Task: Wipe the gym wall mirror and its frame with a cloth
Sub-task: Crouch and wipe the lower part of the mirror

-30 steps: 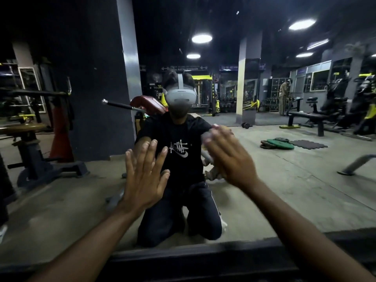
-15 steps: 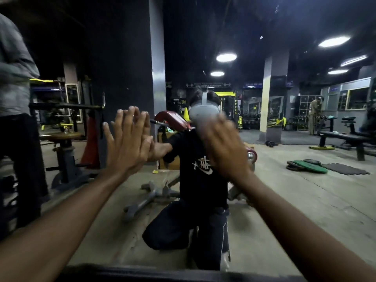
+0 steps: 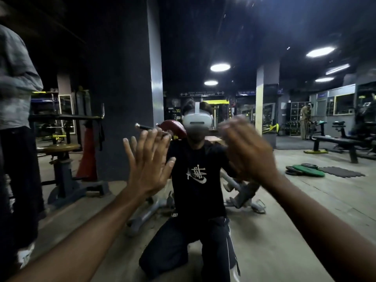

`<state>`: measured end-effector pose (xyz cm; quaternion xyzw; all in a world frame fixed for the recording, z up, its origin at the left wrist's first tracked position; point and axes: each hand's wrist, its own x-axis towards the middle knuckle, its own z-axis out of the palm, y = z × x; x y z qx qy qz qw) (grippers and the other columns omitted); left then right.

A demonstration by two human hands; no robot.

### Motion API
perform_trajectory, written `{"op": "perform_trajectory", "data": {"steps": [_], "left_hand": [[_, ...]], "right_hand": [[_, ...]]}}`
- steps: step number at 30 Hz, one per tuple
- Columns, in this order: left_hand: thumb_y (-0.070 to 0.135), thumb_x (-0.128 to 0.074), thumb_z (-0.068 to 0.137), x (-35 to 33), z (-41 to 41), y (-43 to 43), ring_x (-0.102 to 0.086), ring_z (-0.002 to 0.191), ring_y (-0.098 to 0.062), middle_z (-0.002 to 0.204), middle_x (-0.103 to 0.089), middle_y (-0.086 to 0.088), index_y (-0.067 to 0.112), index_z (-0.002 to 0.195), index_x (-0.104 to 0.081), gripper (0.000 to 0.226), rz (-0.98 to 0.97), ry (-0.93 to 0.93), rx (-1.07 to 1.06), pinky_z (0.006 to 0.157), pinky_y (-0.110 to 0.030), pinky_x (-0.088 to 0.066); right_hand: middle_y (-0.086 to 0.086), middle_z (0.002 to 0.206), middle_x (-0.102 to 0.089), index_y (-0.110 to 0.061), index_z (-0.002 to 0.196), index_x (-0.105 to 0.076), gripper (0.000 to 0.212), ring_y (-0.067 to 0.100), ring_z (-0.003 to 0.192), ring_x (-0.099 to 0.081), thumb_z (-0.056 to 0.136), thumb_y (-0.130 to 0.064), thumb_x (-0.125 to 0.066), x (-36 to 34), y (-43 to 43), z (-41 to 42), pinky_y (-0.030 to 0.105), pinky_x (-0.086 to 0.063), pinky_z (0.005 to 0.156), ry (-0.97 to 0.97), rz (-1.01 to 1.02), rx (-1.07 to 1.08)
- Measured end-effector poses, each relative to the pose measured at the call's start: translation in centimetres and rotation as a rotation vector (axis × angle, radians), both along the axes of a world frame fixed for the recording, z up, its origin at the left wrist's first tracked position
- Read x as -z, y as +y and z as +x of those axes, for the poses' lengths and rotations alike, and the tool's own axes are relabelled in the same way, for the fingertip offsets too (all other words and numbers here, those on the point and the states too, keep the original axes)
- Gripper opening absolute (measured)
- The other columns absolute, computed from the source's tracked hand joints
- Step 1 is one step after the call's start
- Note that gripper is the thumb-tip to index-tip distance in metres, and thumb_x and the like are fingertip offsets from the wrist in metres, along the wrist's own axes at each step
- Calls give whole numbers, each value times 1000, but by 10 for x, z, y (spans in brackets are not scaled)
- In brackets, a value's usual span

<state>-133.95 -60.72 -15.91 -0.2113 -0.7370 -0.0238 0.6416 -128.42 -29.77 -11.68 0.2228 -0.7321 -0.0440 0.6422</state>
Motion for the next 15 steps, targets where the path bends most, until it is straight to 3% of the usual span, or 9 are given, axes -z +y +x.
{"op": "perform_trajectory", "data": {"steps": [3,4,5,8,11,13,15], "left_hand": [[48,-37,104,31,0,-17,-15,156,-34,169,-18,-16,15,161,-27,67,-109,-28,-12,117,-76,-8],[49,-36,104,34,-2,-20,-13,157,-33,170,-15,-14,14,161,-26,68,-130,-50,-14,117,-75,-8],[48,-36,104,34,-3,-22,-11,157,-33,170,-13,-14,14,162,-24,68,-139,-68,-18,117,-75,-8],[46,-43,103,34,-3,-20,-13,157,-36,170,-14,-16,14,162,-22,70,-143,-85,-28,118,-74,-8],[44,-48,103,51,-1,-27,-19,155,-37,166,-23,-19,13,159,-31,66,-122,-61,-8,118,-74,-9],[43,-48,102,63,-1,-37,-21,154,-35,166,-25,-18,14,158,-35,65,-118,-67,1,118,-74,-12],[43,-46,102,68,-1,-42,-20,155,-33,167,-22,-16,15,159,-34,64,-119,-90,16,118,-72,-13]], "right_hand": [[17,155,-46,-10,149,-50,47,41,148,-35,103,-18,-50,41,1,3,42,-22,126,128,-743,-11],[17,156,-45,-9,149,-49,48,44,148,-33,103,-21,-47,54,-18,-2,41,-20,127,146,-855,-6],[17,157,-43,-8,150,-47,49,45,149,-31,103,-19,-48,65,-42,-8,45,-21,126,129,-838,-1],[17,161,-37,-6,152,-45,60,41,153,-25,94,-6,-61,96,-94,-13,56,-27,122,-22,-361,-33],[16,160,-39,-7,150,-49,51,39,152,-29,100,-13,-57,96,-79,-3,57,-35,117,-116,-5,-24],[19,156,-45,-2,146,-53,48,41,147,-37,102,-19,-60,91,-54,2,61,-36,115,-72,-55,19],[22,150,-48,2,145,-52,47,41,141,-41,108,-27,-46,94,-36,9,65,-37,112,44,-437,79]]}}
